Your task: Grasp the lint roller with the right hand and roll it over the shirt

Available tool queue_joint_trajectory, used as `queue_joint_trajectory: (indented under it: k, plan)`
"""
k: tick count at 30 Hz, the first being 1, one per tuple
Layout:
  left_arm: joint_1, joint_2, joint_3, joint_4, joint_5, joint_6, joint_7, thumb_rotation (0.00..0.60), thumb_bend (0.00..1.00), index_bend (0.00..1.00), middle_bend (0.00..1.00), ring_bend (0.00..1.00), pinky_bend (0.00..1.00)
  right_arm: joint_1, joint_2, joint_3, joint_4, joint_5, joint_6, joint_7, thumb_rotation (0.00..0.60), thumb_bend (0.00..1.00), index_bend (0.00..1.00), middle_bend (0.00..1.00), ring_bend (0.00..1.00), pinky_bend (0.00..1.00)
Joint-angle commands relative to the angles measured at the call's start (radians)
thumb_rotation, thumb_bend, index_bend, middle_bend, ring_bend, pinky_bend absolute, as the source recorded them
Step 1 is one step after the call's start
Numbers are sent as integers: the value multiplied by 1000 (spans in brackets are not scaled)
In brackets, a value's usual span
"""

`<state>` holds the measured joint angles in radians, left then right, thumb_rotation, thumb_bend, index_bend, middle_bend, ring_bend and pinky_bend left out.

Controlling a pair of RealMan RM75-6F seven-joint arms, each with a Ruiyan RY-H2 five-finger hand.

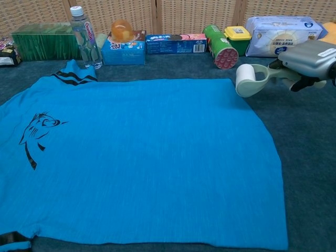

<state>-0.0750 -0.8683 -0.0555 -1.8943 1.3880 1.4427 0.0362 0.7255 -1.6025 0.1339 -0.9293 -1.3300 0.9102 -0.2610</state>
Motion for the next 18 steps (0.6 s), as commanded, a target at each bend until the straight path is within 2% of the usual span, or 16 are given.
queue_joint_trajectory:
  k: [1,8,18]
  plan:
    - [0,1,0,0,0,-1,-2,600,115,0,0,0,80,-1,11,3,-18,8,-4,-21,600,1000,447,637,564,832]
    - [-2,4,1,2,3,-4,-8,600,114,0,0,0,80,0,43,10,-87,37,-16,-89,600,1000,453,640,575,853]
    - [-2,8,2,5,7,-6,-21,600,115,0,0,0,80,1,132,46,-283,141,-65,-134,600,1000,460,647,617,929]
